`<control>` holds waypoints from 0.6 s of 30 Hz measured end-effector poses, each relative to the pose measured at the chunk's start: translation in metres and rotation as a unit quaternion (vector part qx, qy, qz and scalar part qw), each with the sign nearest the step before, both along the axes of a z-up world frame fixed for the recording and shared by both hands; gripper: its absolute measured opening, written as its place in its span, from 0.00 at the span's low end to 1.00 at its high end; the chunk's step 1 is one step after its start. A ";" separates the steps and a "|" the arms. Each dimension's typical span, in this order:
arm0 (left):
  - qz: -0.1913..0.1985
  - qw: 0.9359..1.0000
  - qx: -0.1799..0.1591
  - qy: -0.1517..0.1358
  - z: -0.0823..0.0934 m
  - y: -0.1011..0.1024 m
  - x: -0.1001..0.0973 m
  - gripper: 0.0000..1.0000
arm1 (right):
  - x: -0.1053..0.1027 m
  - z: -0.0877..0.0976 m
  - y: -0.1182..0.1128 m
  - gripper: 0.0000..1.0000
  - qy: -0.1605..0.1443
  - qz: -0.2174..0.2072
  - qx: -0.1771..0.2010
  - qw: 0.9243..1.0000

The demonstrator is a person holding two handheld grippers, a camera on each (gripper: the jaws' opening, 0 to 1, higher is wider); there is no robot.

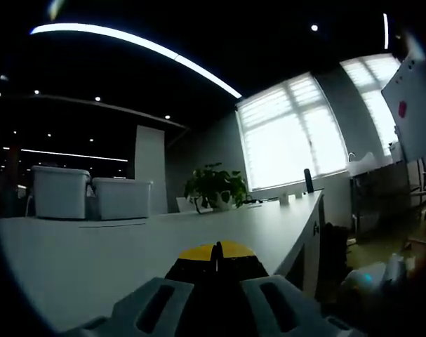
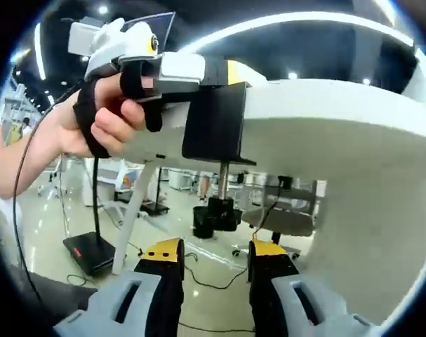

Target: Clamp the fixed fixture on the desktop, loosen the retaining clip, secure it to the edge of the desk, and tighten the retaining clip.

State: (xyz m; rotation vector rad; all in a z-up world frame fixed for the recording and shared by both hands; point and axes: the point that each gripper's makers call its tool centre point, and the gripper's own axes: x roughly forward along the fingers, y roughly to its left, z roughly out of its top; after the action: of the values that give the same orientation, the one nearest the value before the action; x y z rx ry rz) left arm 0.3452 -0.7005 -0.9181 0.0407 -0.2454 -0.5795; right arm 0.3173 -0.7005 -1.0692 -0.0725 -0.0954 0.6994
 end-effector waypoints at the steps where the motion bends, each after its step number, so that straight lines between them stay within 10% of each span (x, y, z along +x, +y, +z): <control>1: 0.000 1.000 0.001 -0.001 0.000 0.000 0.000 0.01 | -0.003 0.001 -0.004 0.35 0.000 -0.036 0.007 0.999; 5: -0.002 1.000 0.000 -0.001 0.000 0.000 0.000 0.01 | -0.015 0.023 -0.011 0.35 -0.077 -0.144 -0.029 0.986; 18: 0.009 1.000 0.016 -0.014 0.001 0.000 0.000 0.01 | 0.020 0.029 0.010 0.35 -0.047 -0.195 0.001 0.980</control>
State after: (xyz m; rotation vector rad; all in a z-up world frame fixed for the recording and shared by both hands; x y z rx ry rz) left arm 0.3450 -0.7007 -0.9170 0.0823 -0.2617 -0.5649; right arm 0.3373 -0.6904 -1.0400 -0.1198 -0.1679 0.3040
